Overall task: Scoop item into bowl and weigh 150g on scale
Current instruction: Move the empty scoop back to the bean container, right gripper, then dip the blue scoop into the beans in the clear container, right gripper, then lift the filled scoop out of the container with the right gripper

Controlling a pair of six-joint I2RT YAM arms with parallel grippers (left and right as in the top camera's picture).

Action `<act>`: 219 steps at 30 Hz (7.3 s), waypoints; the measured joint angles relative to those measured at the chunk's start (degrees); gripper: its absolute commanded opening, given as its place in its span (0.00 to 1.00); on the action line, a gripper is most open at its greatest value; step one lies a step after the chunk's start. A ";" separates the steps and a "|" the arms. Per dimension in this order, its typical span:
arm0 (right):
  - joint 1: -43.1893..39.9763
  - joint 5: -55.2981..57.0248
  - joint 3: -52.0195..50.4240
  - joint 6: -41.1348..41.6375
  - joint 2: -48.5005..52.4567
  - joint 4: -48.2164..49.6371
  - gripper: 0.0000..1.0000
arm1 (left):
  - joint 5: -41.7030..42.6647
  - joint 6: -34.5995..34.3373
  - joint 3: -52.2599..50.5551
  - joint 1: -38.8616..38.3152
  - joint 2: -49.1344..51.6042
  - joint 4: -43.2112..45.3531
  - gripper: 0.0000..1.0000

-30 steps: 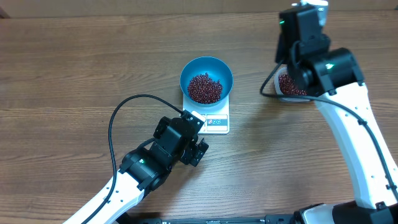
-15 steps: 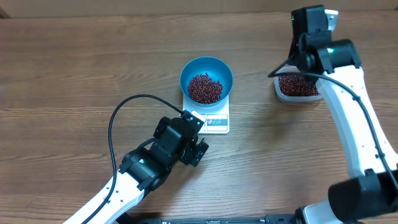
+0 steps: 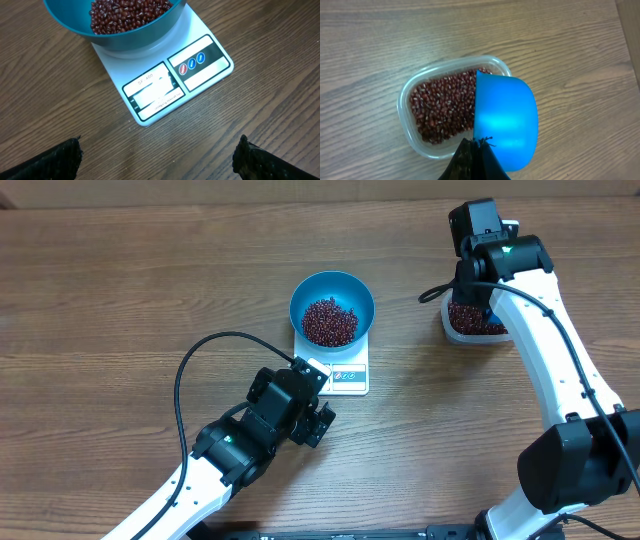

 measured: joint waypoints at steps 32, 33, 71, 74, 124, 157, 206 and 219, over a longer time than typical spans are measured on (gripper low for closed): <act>0.00 5.88 -2.86 -3.23 6.67 5.77 0.04 | 0.00 0.00 0.00 0.00 0.00 0.00 1.00; 0.00 6.01 -2.86 -3.26 6.99 5.57 0.04 | 0.00 0.00 0.00 0.00 0.00 0.00 1.00; 0.04 2.56 -7.04 -3.23 8.04 8.63 0.04 | 0.00 0.00 0.00 0.00 0.00 0.00 1.00; 0.04 2.34 -7.04 -3.23 8.04 8.63 0.04 | 0.00 0.00 0.00 0.00 0.00 0.00 1.00; -4.70 -23.50 -6.51 -3.23 7.80 11.58 0.04 | 0.00 0.00 0.00 0.00 0.00 0.00 1.00; -23.61 -51.39 -6.19 -7.13 7.21 12.44 0.04 | 0.00 0.00 0.00 0.00 0.00 0.00 1.00; -39.32 -89.64 -6.19 -16.52 7.23 6.45 0.04 | 0.00 0.00 0.00 0.00 0.00 0.00 1.00; -33.22 -102.22 -6.19 -17.57 6.78 5.81 0.04 | 0.00 0.00 0.00 0.00 0.00 0.00 1.00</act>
